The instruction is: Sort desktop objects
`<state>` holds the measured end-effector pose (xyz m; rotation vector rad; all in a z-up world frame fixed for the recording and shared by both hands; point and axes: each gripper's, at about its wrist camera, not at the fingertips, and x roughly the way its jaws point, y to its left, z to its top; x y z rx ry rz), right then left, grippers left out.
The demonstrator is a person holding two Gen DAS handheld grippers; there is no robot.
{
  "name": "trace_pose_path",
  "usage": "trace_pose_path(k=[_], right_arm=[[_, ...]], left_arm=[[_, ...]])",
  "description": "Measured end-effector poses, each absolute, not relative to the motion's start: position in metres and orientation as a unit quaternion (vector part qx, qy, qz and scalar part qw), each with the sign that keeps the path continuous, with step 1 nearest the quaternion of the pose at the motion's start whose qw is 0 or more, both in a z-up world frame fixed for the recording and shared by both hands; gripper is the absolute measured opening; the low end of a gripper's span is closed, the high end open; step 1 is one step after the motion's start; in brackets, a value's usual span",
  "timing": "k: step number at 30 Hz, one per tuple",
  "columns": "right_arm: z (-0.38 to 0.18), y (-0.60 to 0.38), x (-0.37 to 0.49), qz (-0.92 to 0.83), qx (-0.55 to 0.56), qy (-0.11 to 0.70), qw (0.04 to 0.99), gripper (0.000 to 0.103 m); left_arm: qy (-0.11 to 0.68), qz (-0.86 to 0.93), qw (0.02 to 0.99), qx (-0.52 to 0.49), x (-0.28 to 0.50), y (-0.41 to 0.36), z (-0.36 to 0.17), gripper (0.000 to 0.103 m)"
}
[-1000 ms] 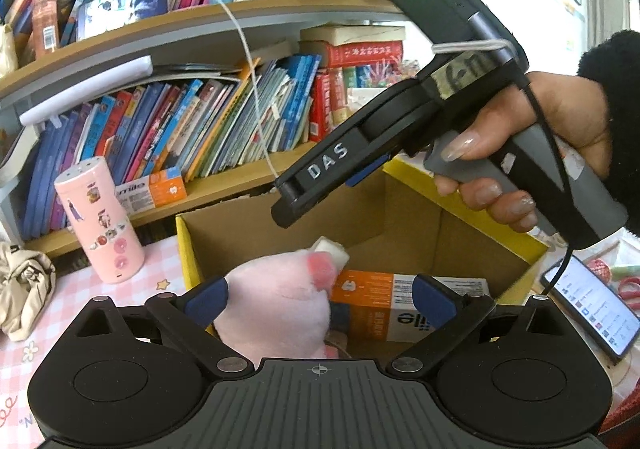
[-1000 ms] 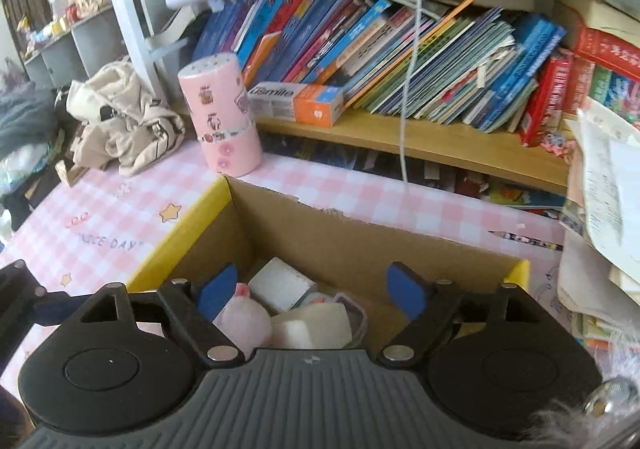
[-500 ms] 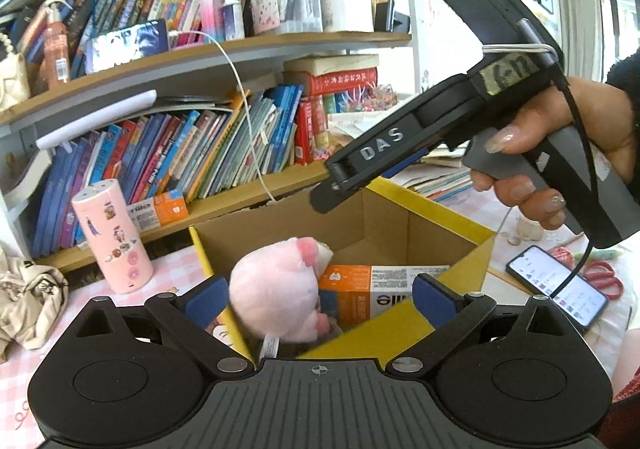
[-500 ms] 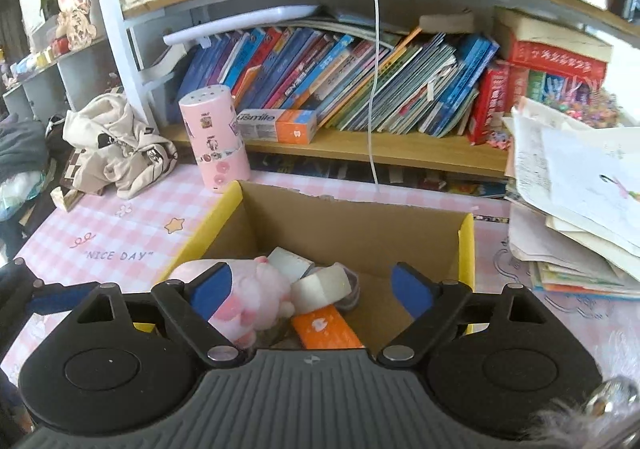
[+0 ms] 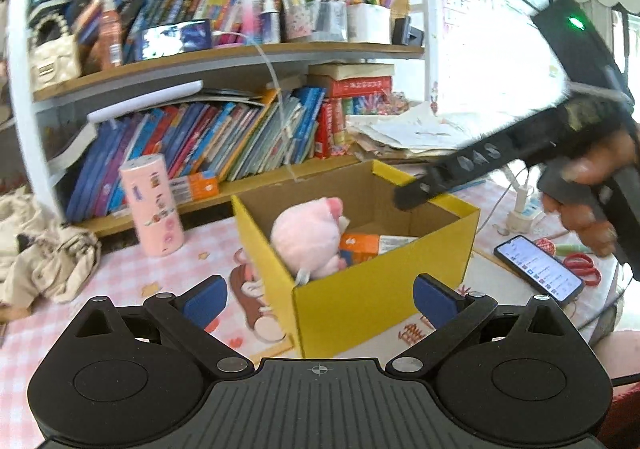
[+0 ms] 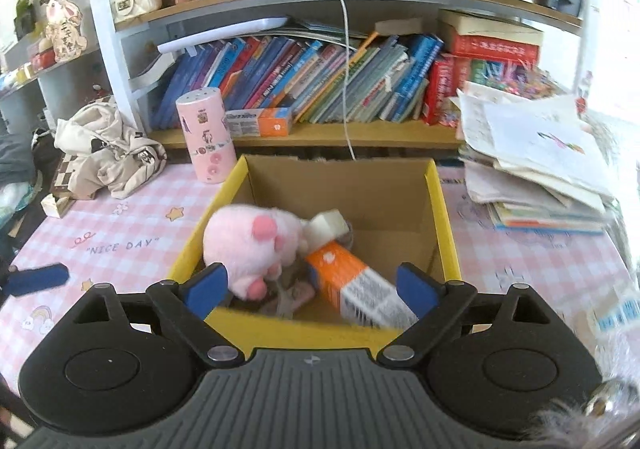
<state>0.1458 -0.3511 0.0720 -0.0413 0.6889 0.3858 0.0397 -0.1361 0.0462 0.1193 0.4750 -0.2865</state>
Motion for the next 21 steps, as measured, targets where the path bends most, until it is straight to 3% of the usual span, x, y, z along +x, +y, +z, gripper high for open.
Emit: trace_pose_path(k=[7,21], right_arm=[[0.050,-0.352,0.101,0.152,-0.013,0.351,0.924,0.094],[-0.007,-0.333,0.032,0.106,-0.026,0.375,0.921,0.097]], left_arm=[[0.244,-0.110,0.963,0.010,0.020,-0.109,0.042,0.101],[0.277,-0.079,0.956,0.049,-0.022,-0.094,0.015,0.101]])
